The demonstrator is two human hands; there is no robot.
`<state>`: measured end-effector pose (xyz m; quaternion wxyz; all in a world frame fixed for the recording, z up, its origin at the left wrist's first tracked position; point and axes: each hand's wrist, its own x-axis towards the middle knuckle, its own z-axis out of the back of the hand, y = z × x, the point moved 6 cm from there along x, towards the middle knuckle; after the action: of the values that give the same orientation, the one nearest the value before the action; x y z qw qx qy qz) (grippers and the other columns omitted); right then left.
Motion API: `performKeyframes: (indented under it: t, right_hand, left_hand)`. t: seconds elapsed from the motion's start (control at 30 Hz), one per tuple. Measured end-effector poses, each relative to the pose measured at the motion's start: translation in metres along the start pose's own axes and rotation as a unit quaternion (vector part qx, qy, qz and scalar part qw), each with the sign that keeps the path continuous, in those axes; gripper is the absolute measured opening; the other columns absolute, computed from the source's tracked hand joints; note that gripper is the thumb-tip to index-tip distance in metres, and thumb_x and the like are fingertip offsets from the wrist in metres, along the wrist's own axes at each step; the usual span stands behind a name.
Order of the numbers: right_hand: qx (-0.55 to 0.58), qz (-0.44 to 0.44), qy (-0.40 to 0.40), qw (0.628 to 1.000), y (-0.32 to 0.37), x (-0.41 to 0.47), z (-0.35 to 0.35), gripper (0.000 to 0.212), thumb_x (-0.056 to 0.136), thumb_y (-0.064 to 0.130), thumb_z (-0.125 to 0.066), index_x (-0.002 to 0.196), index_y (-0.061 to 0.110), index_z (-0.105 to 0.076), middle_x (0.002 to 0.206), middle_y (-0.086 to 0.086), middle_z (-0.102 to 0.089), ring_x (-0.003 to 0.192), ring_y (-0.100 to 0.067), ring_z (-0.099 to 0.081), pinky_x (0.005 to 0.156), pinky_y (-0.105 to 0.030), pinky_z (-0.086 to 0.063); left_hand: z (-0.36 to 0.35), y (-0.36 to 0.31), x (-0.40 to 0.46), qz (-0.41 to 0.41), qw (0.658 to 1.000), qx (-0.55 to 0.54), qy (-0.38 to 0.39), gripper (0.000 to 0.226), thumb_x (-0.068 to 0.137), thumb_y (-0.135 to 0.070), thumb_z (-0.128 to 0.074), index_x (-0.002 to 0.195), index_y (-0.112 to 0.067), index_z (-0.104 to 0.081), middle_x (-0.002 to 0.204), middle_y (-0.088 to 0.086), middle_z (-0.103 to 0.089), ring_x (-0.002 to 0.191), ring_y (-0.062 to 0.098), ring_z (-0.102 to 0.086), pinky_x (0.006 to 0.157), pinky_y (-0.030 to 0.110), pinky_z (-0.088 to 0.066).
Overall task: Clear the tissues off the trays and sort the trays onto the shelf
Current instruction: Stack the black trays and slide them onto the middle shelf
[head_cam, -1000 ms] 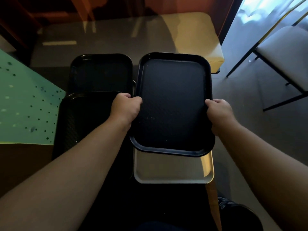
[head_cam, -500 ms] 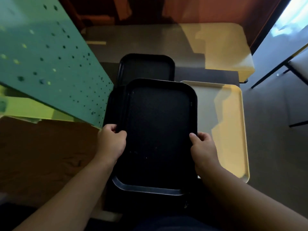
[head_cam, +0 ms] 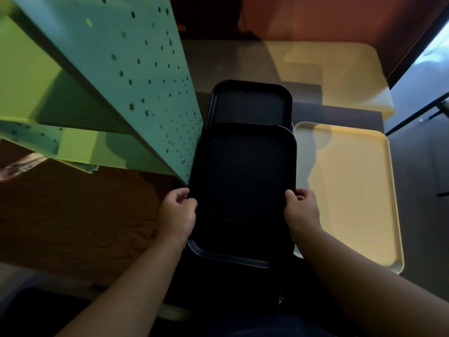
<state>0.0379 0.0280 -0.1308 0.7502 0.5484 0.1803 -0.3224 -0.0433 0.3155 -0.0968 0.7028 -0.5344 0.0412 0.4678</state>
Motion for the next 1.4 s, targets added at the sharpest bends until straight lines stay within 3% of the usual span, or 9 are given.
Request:
performKeyframes:
  t: [0.1, 0.27, 0.4, 0.6, 0.67, 0.77, 1.03, 1.23, 1.4]
  right_hand:
    - [-0.016, 0.0, 0.025, 1.0, 0.004, -0.003, -0.008, 0.013, 0.104, 0.026, -0.05, 0.115, 0.032, -0.048, 0.105, 0.005, -0.062, 0.092, -0.023, -0.067, 0.088, -0.049, -0.059]
    - [-0.058, 0.003, 0.063, 0.996, 0.008, -0.008, -0.012, 0.046, 0.096, 0.012, -0.043, 0.125, 0.045, -0.056, 0.107, 0.007, -0.069, 0.091, -0.025, -0.072, 0.085, -0.048, -0.062]
    - [-0.064, 0.017, 0.074, 0.995, 0.005, -0.007, -0.014, 0.05, 0.098, 0.012, -0.039, 0.122, 0.05, -0.058, 0.107, 0.012, -0.069, 0.096, -0.02, -0.069, 0.088, -0.044, -0.061]
    - [-0.072, 0.057, 0.005, 0.996, 0.007, 0.001, -0.014, 0.03, 0.102, 0.019, -0.041, 0.118, 0.022, -0.065, 0.107, -0.001, -0.069, 0.095, -0.021, -0.065, 0.088, -0.046, -0.058]
    - [-0.048, 0.064, -0.007, 0.997, 0.008, 0.004, -0.008, 0.029, 0.103, 0.018, -0.044, 0.123, 0.016, -0.066, 0.106, 0.0, -0.069, 0.096, -0.019, -0.065, 0.087, -0.04, -0.055]
    - [-0.032, 0.095, -0.008, 0.995, 0.018, 0.009, 0.0, 0.02, 0.105, 0.018, -0.045, 0.113, 0.022, -0.063, 0.098, 0.01, -0.066, 0.095, -0.016, -0.063, 0.084, -0.034, -0.05]
    - [-0.033, 0.132, 0.001, 0.991, 0.074, 0.052, -0.001, 0.022, 0.106, 0.022, -0.042, 0.114, 0.028, -0.062, 0.097, 0.012, -0.063, 0.091, -0.009, -0.06, 0.073, -0.025, -0.047]
    - [-0.026, 0.096, -0.001, 0.995, 0.092, 0.081, -0.017, 0.034, 0.106, 0.023, -0.042, 0.134, 0.019, -0.061, 0.116, 0.002, -0.066, 0.109, -0.019, -0.062, 0.099, -0.039, -0.053]
    - [-0.043, 0.099, -0.001, 0.994, 0.102, 0.098, -0.031, 0.035, 0.105, 0.025, -0.043, 0.134, 0.019, -0.062, 0.118, 0.001, -0.068, 0.108, -0.021, -0.063, 0.097, -0.037, -0.054]
  left_hand:
    - [0.004, 0.009, 0.005, 0.007, 0.999, 0.054, -0.001, 0.046, 0.088, -0.014, -0.059, 0.133, -0.017, -0.055, 0.125, 0.006, -0.057, 0.094, 0.021, -0.064, 0.072, 0.034, -0.055]
    - [0.006, 0.033, 0.007, 0.075, 0.988, 0.116, 0.07, 0.056, 0.093, -0.015, -0.056, 0.147, -0.01, -0.041, 0.14, 0.012, -0.053, 0.091, 0.014, -0.054, 0.074, 0.026, -0.044]
    - [0.004, 0.032, 0.004, 0.071, 0.984, 0.149, 0.068, 0.06, 0.093, -0.02, -0.055, 0.15, -0.013, -0.038, 0.138, 0.012, -0.051, 0.081, 0.012, -0.058, 0.056, 0.024, -0.042]
    - [-0.001, 0.023, -0.005, 0.063, 0.979, 0.185, 0.058, 0.076, 0.079, -0.031, -0.058, 0.15, -0.017, -0.036, 0.137, 0.013, -0.047, 0.102, 0.032, -0.063, 0.075, 0.043, -0.06]
    - [-0.003, 0.016, -0.015, 0.061, 0.98, 0.182, 0.06, 0.075, 0.079, -0.034, -0.059, 0.149, -0.019, -0.038, 0.143, 0.012, -0.043, 0.114, 0.034, -0.058, 0.091, 0.049, -0.056]
    - [-0.011, 0.005, -0.03, 0.032, 0.982, 0.175, 0.056, 0.075, 0.089, -0.026, -0.061, 0.155, -0.019, -0.025, 0.153, 0.01, -0.028, 0.131, 0.032, -0.042, 0.106, 0.046, -0.043]
    - [-0.054, -0.048, -0.02, -0.084, 0.977, 0.197, 0.015, 0.084, 0.087, -0.025, -0.064, 0.155, -0.027, -0.014, 0.155, 0.009, -0.023, 0.137, 0.029, -0.03, 0.107, 0.042, -0.037]
    - [-0.065, -0.075, 0.012, -0.143, 0.966, 0.211, -0.032, 0.076, 0.087, -0.021, -0.063, 0.152, -0.017, -0.023, 0.148, 0.014, -0.032, 0.131, 0.031, -0.038, 0.104, 0.037, -0.036]
    - [-0.072, -0.077, 0.027, -0.145, 0.958, 0.244, -0.034, 0.08, 0.086, -0.023, -0.062, 0.153, -0.018, -0.018, 0.15, 0.015, -0.029, 0.131, 0.033, -0.038, 0.108, 0.044, -0.038]
